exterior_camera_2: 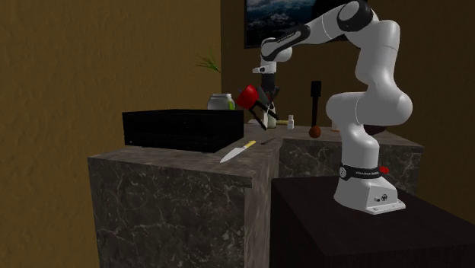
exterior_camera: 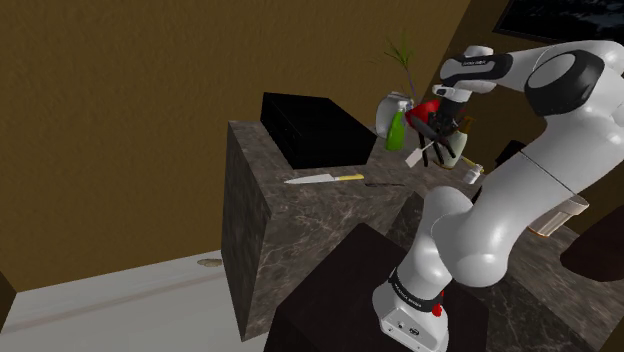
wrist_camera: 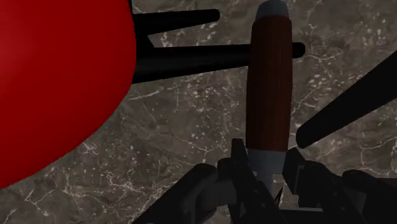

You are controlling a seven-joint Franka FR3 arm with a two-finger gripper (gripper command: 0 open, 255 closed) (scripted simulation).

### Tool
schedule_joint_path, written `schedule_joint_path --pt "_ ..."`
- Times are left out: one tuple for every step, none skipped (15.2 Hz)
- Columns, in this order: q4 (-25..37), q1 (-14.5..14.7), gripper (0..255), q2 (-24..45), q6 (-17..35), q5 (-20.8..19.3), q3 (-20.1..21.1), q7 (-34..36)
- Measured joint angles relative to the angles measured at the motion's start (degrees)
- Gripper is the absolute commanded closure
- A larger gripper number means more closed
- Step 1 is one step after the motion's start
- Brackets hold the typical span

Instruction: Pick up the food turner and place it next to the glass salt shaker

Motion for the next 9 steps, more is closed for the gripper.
schedule_joint_path --pt "2.59 4.73 255 -1.04 -0.69 -0.87 -4.99 -0.61" --pt "5.19 8.37 255 -2.59 -1.7 -2.17 -8.58 -0.97" --pt "7.39 11.48 255 -4.24 -2.46 -3.54 -11.33 -0.96" --pt "10.52 15.06 255 -6.44 -3.72 -5.27 -14.35 -1.14" --pt "13.04 17.2 255 -8.13 -4.75 -6.55 -16.26 -1.65" --pt "15.62 19.43 255 -9.88 -5.74 -7.8 -18.09 -2.05" --pt "18.61 22.04 255 -11.98 -6.75 -9.27 -20.12 -2.46" --pt "21.05 23.68 255 -13.41 -7.69 -10.21 -21.39 -3.06" --pt "24.52 25.77 255 -15.17 -9.16 -11.26 -22.87 -4.01"
